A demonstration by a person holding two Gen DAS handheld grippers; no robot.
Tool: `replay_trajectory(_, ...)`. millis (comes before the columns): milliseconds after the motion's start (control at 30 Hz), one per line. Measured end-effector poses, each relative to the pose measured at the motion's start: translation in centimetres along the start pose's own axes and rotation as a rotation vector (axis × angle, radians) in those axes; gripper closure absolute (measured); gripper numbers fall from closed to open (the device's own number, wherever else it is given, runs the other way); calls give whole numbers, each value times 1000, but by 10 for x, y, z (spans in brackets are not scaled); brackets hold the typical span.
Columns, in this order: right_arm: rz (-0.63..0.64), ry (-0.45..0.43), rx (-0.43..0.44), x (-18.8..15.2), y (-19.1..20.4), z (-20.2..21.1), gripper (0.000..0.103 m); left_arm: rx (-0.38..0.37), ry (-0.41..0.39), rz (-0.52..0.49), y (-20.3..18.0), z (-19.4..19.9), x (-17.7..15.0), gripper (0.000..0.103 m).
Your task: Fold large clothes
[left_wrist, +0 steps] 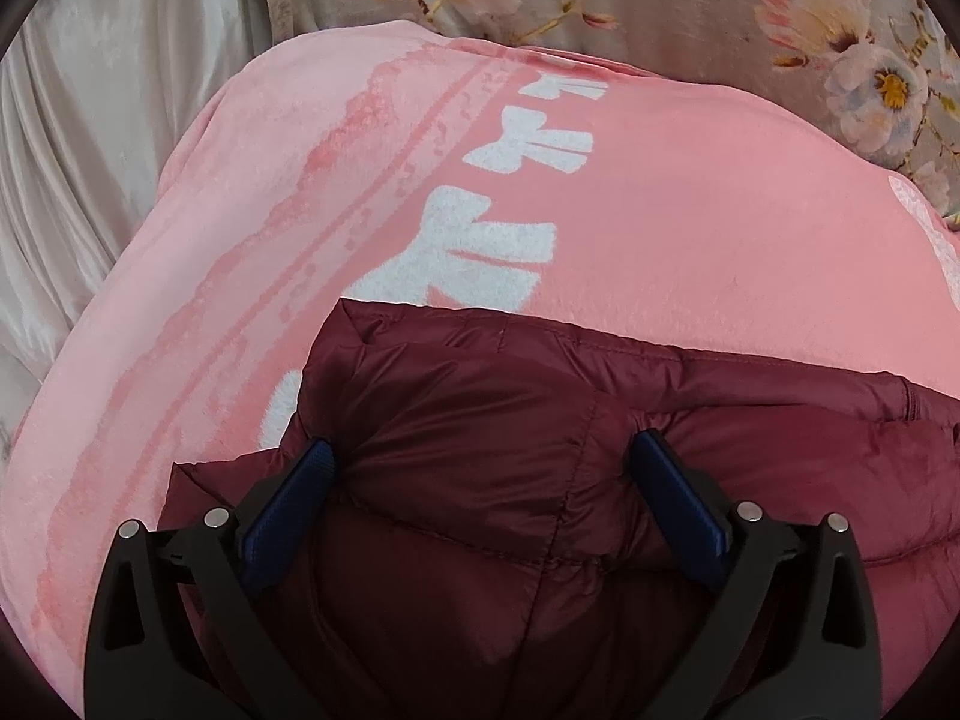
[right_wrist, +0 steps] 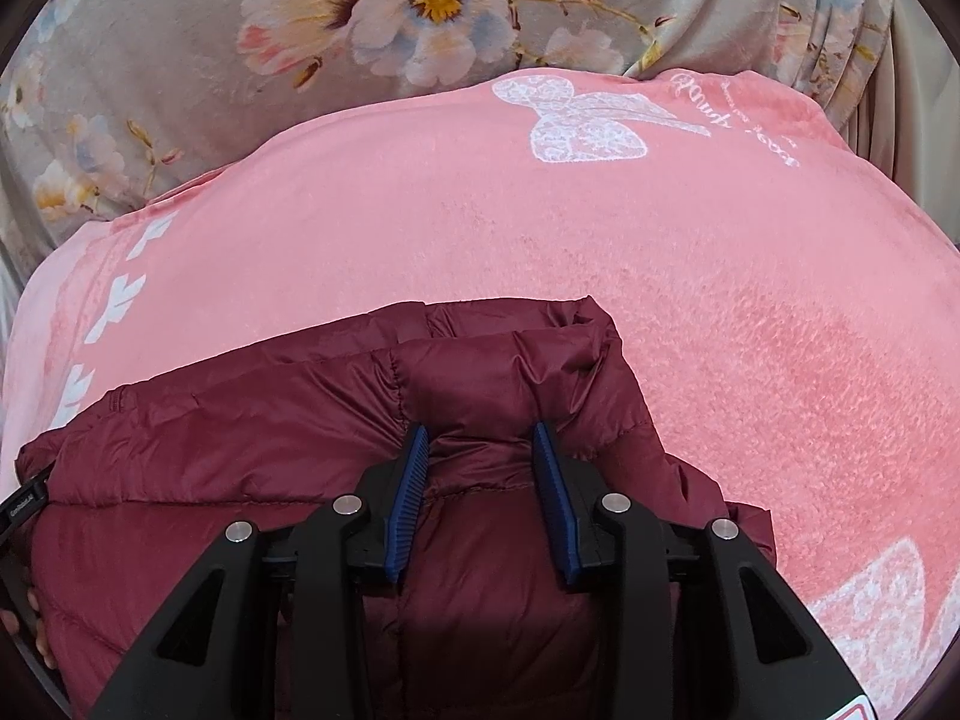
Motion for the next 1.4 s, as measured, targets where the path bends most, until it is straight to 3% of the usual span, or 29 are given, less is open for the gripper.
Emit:
replay_trajectory(500,12,-16,-13,5,1,8,66,-3,9,6,1,-2,0,5)
replay_trajectory(633,67,-74,116,7,41,61,63,-49,27,37,12,25,-2,5)
replay_trajectory(733,173,-57,215,-11,88,92,63,-63,17,53,26,61,-11,5)
replay_trajectory(900,270,7,353,-60,145,117,70,-48,28,114,68,104,-39,5)
replay_trajectory(967,295,46,368,-78,154,116,89,-23,43,141,89,112,-54,5)
replay_trajectory(1067,286,86,381,-101,157,111,100,1,89,199,119,114,-79,5)
replay_trajectory(1200,258,96,384,-110,157,101,101,-89,166,305,130,103,-106,5)
replay_trajectory(1400,279,74,374,-114,155,103,101,-135,153,264,100,108,-103,10)
Point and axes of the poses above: each gripper's, at about its wrist camera, not at the fingertips, and z roughly against the way its jaws point, y to its left, x to its top, the point moved 5 cm from there along -z, roughly the way its jaws point, and after that the axes turned 11 degrees about -y, right-handed, at the moved point
